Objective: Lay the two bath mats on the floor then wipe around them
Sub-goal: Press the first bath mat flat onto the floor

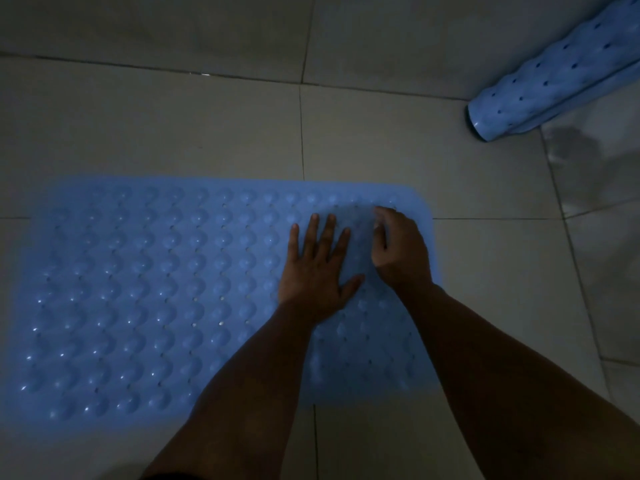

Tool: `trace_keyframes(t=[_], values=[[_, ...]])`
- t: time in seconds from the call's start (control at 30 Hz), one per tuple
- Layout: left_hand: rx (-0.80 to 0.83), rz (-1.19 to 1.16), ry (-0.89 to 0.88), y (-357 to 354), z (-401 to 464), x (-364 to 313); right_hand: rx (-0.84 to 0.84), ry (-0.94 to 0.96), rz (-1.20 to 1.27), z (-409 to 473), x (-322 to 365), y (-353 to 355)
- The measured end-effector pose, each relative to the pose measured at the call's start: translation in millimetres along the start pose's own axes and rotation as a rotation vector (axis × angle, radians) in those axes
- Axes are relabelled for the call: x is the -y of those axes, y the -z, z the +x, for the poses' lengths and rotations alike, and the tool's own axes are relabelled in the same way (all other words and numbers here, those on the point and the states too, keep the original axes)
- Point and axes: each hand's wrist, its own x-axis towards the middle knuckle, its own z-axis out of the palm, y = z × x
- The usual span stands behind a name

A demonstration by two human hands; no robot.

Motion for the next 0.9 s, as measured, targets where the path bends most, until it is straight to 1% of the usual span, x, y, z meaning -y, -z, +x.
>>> trace_keyframes(t=[0.1, 0.2, 0.3, 0.37, 0.4, 0.47, 0.53, 0.57, 0.7, 0.8, 0.9], values=[[-0.008, -0.032, -0.002, 1.6, -0.9, 1.2, 0.030, 0.019, -0.011, 3.0, 2.8, 10.5], [0.019, -0.056, 0.000, 4.9, -2.1, 2.2, 0.011, 0.029, -0.036, 8.5, 11.1, 24.7], [0.096, -0.119, 0.026, 17.1, 2.0, 2.4, 0.019, 0.026, -0.028, 13.5, 21.3, 38.7], [0.180, -0.209, 0.045, 37.5, 10.9, 6.1, 0.052, -0.014, 0.005, 15.3, 32.1, 41.7], [0.182, -0.272, 0.065, 50.2, 14.6, 10.8, 0.063, -0.044, 0.016, 15.2, 39.9, 41.3], [0.082, -0.406, 0.130, 73.9, 13.5, 27.6, 0.066, -0.082, 0.019, 9.3, 60.7, 37.0], [-0.044, -0.421, 0.199, 86.5, 1.9, 48.0, 0.089, -0.053, -0.004, -0.8, 82.9, 24.1], [-0.080, -0.400, 0.231, 88.3, -6.7, 58.9, 0.117, -0.019, -0.016, -7.2, 94.2, 14.4], [-0.126, -0.260, 0.284, 80.7, -40.2, 89.8, 0.243, 0.123, -0.169, -31.4, 126.8, -47.6], [-0.139, -0.190, 0.306, 70.7, -57.3, 105.8, 0.322, 0.115, -0.302, -49.0, 137.8, -86.8], [-0.165, -0.176, 0.312, 65.5, -68.7, 116.3, 0.250, 0.099, -0.339, -57.4, 135.0, -100.4]])
